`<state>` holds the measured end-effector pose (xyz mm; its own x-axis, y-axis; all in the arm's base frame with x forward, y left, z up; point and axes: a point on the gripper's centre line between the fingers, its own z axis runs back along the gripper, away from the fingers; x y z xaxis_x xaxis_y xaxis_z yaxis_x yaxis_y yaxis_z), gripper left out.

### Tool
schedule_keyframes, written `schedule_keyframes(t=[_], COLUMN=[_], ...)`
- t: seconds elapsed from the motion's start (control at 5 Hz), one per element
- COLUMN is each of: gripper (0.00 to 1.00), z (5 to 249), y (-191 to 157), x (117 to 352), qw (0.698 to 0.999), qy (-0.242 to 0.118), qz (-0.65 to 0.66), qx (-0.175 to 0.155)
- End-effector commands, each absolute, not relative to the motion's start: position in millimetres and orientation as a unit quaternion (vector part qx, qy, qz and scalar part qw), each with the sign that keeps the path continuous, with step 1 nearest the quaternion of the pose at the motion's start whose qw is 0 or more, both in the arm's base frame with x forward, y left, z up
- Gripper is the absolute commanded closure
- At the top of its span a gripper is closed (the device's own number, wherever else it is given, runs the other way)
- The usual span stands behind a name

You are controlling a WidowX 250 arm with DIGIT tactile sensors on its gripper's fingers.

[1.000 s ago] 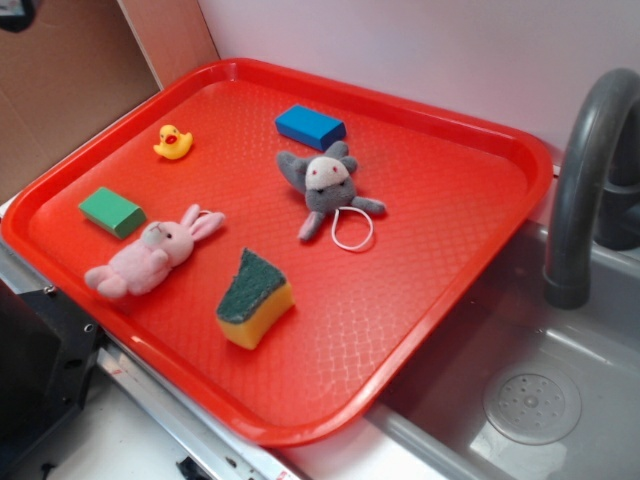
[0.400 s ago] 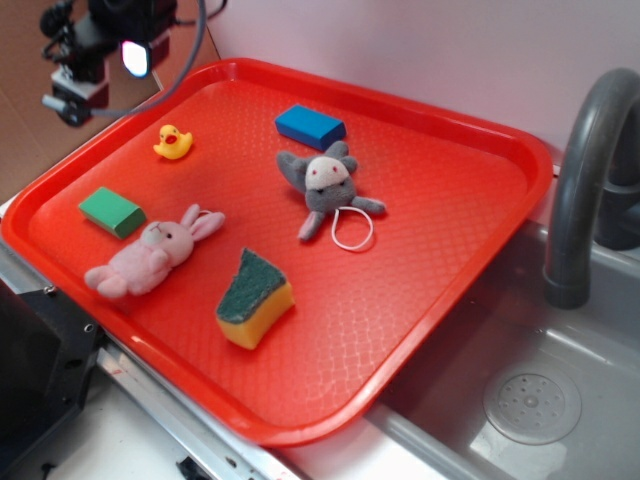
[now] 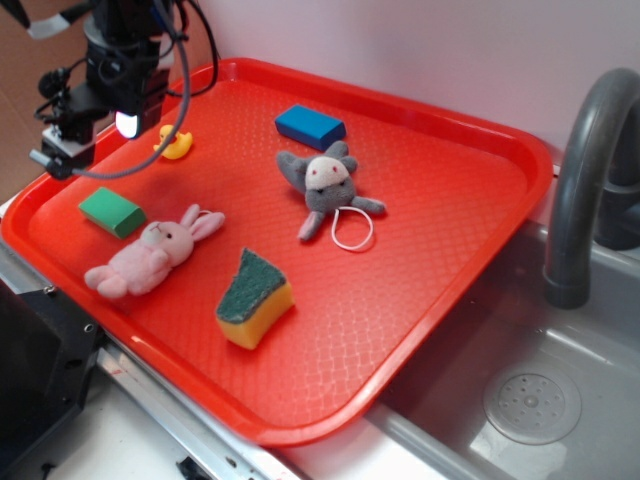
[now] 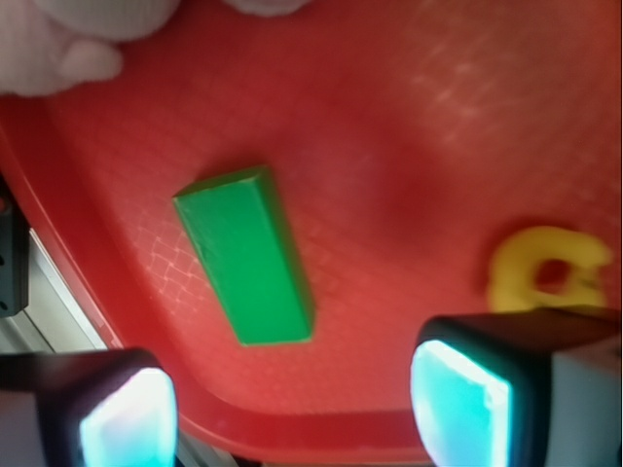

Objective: Grab the green block.

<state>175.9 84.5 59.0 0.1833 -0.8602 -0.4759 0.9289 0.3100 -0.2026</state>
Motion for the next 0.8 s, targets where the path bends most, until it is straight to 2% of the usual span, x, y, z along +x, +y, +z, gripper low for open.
schedule_keyframes(t=[0.0,0.4,0.6], gripper=[0.0,0.0,0.0], z=[36.4,15.6,9.2], y=[82.6,81.5,82.4], x=[156.6,149.0,151.1], qw=[0.76,0.765,0.791], qy=[0.261,0.226,0.208], qz=[-0.588,-0.593,-0.566], qx=[0.095,0.107,0.107])
